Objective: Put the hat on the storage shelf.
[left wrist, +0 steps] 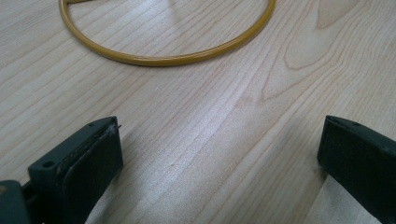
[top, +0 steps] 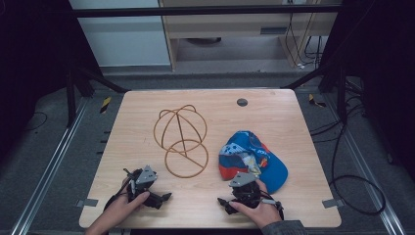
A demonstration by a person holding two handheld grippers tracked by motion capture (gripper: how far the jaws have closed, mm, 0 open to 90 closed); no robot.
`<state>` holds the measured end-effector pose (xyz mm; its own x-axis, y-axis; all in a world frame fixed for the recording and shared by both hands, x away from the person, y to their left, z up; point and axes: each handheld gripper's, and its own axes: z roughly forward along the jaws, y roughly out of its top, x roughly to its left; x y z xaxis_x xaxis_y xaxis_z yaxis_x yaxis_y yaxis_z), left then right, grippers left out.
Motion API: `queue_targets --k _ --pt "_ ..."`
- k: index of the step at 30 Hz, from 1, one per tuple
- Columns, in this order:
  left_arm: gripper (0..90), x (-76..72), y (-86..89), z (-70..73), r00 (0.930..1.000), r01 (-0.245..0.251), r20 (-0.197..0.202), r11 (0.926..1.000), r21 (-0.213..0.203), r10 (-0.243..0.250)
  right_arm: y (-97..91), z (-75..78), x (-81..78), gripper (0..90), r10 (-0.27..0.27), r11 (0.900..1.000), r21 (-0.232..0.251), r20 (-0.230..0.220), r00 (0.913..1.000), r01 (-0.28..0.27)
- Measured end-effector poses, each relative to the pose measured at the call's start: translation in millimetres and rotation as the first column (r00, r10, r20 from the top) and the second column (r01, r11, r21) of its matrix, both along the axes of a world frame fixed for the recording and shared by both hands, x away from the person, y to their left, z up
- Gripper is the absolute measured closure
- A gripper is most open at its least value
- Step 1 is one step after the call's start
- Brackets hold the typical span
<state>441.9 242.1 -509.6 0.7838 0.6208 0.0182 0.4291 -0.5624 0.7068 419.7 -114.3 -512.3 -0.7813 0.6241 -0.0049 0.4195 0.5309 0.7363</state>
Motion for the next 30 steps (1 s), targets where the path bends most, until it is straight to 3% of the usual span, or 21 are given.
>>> queue_targets --k 13,15,17,19,24,27,30 --pt "0.0 0.1 0.0 0.0 1.0000 0.001 -0.001 1.0000 -0.001 -0.001 -2.0 2.0 0.5 10.4 -0.021 0.9998 -0.006 -0.011 0.9997 0.021" --pt "0.0 0.0 0.0 0.0 1.0000 0.000 0.000 1.0000 0.000 0.000 -5.4 5.8 0.3 9.3 -0.040 0.9988 0.026 -0.033 0.9987 0.041" --pt "0.0 0.0 0.0 0.0 1.0000 0.001 -0.001 1.0000 -0.001 -0.001 -7.7 8.3 -0.3 9.7 -0.047 0.9976 0.050 -0.024 0.9986 0.048" --pt "0.0 0.0 0.0 0.0 1.0000 0.000 0.000 1.0000 0.000 0.000 -16.2 16.9 -4.4 9.5 -0.082 0.9944 0.068 0.007 0.9966 0.081" --pt "0.0 0.1 0.1 0.0 1.0000 0.002 0.001 1.0000 0.000 -0.002 -38.1 28.6 -10.3 10.1 -0.131 0.9898 0.062 0.035 0.9908 0.128" --pt "0.0 0.0 0.0 0.0 1.0000 0.001 0.000 1.0000 0.000 -0.001 -50.7 34.5 -11.0 10.4 -0.156 0.9848 0.084 0.043 0.9868 0.152" --pt "0.0 0.0 0.1 0.0 1.0000 0.001 0.000 1.0000 0.000 -0.001 -63.8 41.4 -8.9 10.4 -0.196 0.9790 0.069 0.067 0.9783 0.192"
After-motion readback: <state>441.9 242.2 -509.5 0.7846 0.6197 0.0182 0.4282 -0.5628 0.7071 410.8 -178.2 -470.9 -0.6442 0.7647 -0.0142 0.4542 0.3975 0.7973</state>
